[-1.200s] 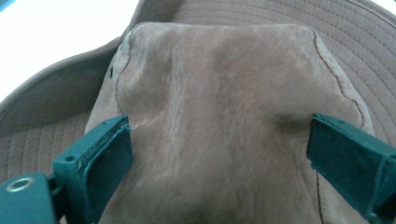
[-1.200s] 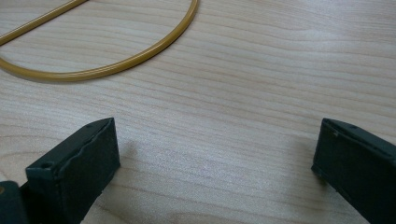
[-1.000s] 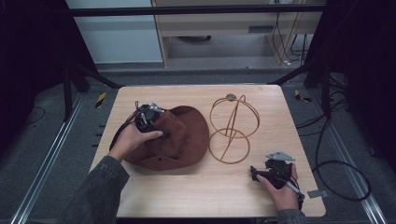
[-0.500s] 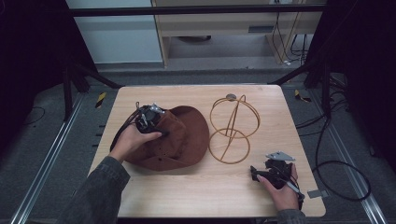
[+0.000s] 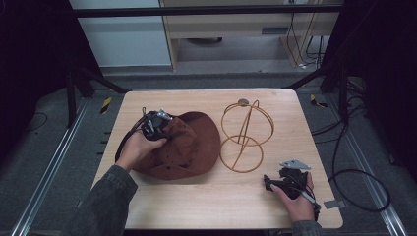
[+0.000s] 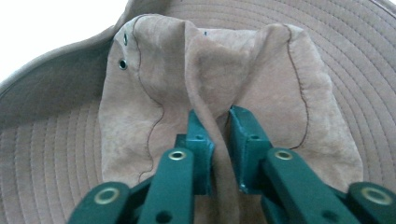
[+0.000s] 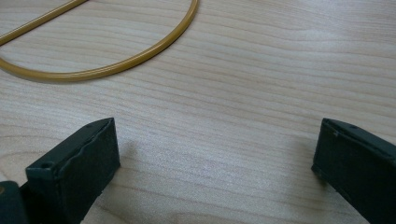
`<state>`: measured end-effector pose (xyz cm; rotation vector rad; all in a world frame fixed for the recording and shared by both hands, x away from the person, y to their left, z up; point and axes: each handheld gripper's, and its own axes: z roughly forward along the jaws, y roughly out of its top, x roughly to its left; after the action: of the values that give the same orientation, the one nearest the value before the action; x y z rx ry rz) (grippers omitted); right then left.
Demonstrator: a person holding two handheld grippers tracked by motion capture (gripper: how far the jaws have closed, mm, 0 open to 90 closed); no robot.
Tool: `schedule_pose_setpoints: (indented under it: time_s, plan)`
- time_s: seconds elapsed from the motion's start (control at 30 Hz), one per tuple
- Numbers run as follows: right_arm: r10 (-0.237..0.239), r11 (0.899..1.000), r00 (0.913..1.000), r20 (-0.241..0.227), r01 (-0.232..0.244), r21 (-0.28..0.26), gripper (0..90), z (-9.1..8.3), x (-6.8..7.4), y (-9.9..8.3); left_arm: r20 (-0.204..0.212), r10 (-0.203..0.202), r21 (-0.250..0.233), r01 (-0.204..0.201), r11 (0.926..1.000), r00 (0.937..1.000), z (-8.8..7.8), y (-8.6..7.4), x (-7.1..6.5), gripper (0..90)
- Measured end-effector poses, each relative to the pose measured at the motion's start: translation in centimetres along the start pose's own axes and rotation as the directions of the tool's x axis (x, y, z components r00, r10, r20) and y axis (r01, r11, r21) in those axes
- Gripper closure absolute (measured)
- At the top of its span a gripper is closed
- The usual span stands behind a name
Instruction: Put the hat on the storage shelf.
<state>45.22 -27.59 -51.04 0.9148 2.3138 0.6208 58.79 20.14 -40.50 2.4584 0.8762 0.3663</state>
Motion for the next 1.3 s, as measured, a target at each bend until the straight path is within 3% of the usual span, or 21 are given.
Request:
schedule_pose_setpoints:
  time_s: [0.17,0.47,1.0,1.3]
  plan:
    - [0.0,1.0,1.0,0.0,0.0,0.0,0.5,0.0,0.0,0.0,0.003,-0.006,-0.012,0.006,0.9999,1.0,-0.1,-0.2,0.0,84.7]
    - [0.0,1.0,1.0,0.0,0.0,0.0,0.6,0.0,0.0,0.0,0.012,-0.016,-0.029,0.016,0.9994,0.9998,-1.0,-0.4,0.2,87.8]
    - [0.0,1.0,1.0,0.0,0.0,0.0,0.6,0.0,0.0,0.0,-0.005,0.002,-0.036,-0.002,0.9994,1.0,-2.7,-0.9,0.1,88.3]
    - [0.001,1.0,1.0,0.0,-0.001,0.0,0.6,0.0,0.0,0.0,-0.009,0.0,-0.065,0.0,0.9979,1.0,-4.1,-1.4,0.2,88.3]
